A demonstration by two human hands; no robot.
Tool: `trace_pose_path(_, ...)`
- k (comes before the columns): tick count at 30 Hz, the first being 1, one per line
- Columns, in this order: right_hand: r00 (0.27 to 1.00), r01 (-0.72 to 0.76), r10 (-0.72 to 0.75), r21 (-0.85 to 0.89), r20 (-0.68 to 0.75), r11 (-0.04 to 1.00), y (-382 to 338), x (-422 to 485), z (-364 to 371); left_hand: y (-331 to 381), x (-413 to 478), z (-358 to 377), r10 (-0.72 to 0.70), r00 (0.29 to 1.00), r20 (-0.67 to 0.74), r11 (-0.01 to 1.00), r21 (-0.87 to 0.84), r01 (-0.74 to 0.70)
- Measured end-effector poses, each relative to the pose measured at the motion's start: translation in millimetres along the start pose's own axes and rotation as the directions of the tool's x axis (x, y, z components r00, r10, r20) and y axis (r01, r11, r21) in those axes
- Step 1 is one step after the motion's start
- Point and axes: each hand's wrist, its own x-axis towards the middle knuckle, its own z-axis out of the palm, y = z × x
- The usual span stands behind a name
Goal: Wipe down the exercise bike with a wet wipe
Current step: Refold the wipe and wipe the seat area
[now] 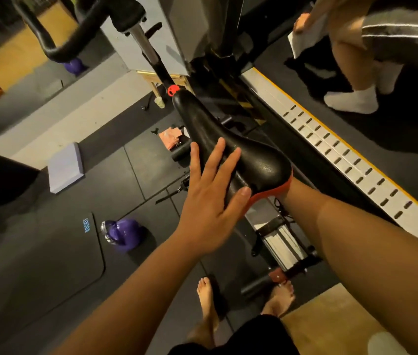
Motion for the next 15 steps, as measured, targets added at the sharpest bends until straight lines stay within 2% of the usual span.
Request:
trace_pose_path(1,0.999,0.012,-0.015,-0.081,-0.042,0.997,2.4,-3.8,-0.1,0.1,0.2,0.8,-0.005,1.000,-0.006,1.000,-0.001,0.005)
trace_pose_path(2,0.997,0.017,-0.022,-0.075,-0.074,0.997,9.3,-10.7,-3.8,0.4,0.3,1.3,-0.006,1.000,-0.013,1.000,0.000,0.006)
trace_pose_path(3,0.995,0.069,-0.080,-0.157,-0.061,0.985,21.3,-10.4,-13.3,1.0,0.7,1.6,-0.005,1.000,-0.024,1.000,0.000,0.005)
trace_pose_path(7,0.996,-0.061,0.033,-0.345,-0.084,0.937,34.0,-38.0,-24.0,2.8,1.2,1.3,-0.001,1.000,-0.029,1.000,-0.011,0.001)
trace_pose_path(10,0.994,-0.099,0.075,-0.332,-0.084,0.938,50.3,-58.8,-35.3,2.9,0.2,-0.7,0.001,1.000,-0.010,1.000,-0.003,-0.001)
trace_pose_path(15,0.991,-0.088,0.046,-0.361,-0.124,0.928,85.4,-91.4,-45.7,3.9,-1.8,-2.7,0.000,1.000,0.006,1.000,0.010,0.000)
